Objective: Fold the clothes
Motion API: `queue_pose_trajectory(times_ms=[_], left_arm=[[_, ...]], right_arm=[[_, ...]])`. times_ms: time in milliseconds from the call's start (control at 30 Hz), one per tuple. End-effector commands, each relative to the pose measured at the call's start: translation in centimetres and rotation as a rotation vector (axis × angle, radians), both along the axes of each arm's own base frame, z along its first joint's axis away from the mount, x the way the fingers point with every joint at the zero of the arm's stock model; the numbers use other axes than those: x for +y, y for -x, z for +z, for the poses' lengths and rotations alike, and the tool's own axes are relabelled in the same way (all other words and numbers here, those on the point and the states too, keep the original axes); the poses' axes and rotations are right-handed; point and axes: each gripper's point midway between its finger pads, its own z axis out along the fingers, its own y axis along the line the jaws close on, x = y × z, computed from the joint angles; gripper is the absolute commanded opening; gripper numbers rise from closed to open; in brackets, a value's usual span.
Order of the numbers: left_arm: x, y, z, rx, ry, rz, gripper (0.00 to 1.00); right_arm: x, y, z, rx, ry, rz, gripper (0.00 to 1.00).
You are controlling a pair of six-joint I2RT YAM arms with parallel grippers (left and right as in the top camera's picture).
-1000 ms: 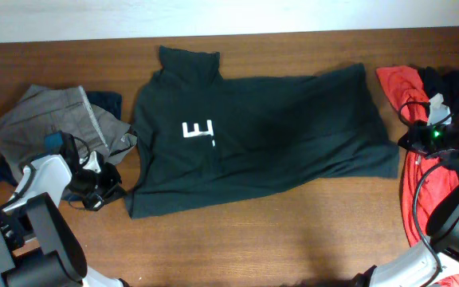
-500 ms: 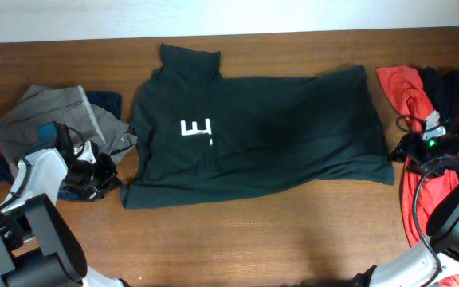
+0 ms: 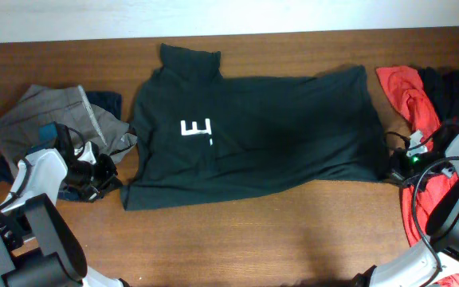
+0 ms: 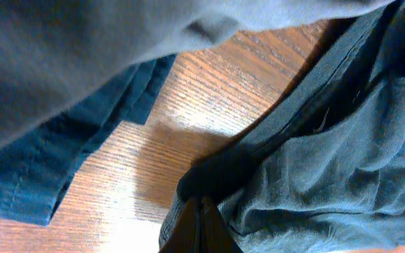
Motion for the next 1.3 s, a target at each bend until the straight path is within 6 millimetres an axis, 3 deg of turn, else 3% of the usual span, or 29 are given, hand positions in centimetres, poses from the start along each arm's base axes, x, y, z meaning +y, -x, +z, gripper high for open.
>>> queue_pose_trajectory(times_ms=[0,167,433,600,733,833,867,933,1100,1267], left_arm=[[0.6,-0.4,0.0,-0.003,-0.012,-0.007,0.00],[0.6,-0.4,0.1,-0.004,-0.012,-0.007,0.00],[1.3,-0.4,0.7,0.008,-0.022,0.006,0.00],[1.9,0.7,0.6,0.045,-0.033,0.009,0.00],[1.9,0.7,0.6,0.046,-0.032,0.003,0.00],[1.8,0.8,0.7,0.049,-0.029,0.003,0.13],[1.7,0.8,0.7,0.050,-0.025,0.003,0.22],[1.4,0.7,0.9,0.041,-0.001,0.000,0.28],[-0.4,-0.9,2.8,-0.068,0.100,-0.081,0.26],[-1.8,-2.7,5.3,-0.176,0.095,-0.218,0.22]], right_arm=[[-4.0,-1.5,2.9,0.002,0.148,-0.011,0.04],[-6.3,-1.5,5.4,0.048,0.257,-0.007,0.04],[-6.0,-0.6,5.2,0.088,0.248,-0.001,0.05],[-5.7,-0.2,5.3,0.103,0.237,0.001,0.22],[-5.7,-0.1,5.3,0.110,0.233,-0.011,0.22],[-5.4,-0.2,5.3,0.113,0.218,-0.042,0.27],[-5.0,-0.5,5.4,0.096,0.195,-0.043,0.27],[-3.4,-1.9,5.8,0.000,0.102,0.013,0.29],[-1.0,-5.5,7.3,-0.209,-0.044,0.049,0.28],[0.1,-7.2,7.4,-0.244,-0.037,0.068,0.20]])
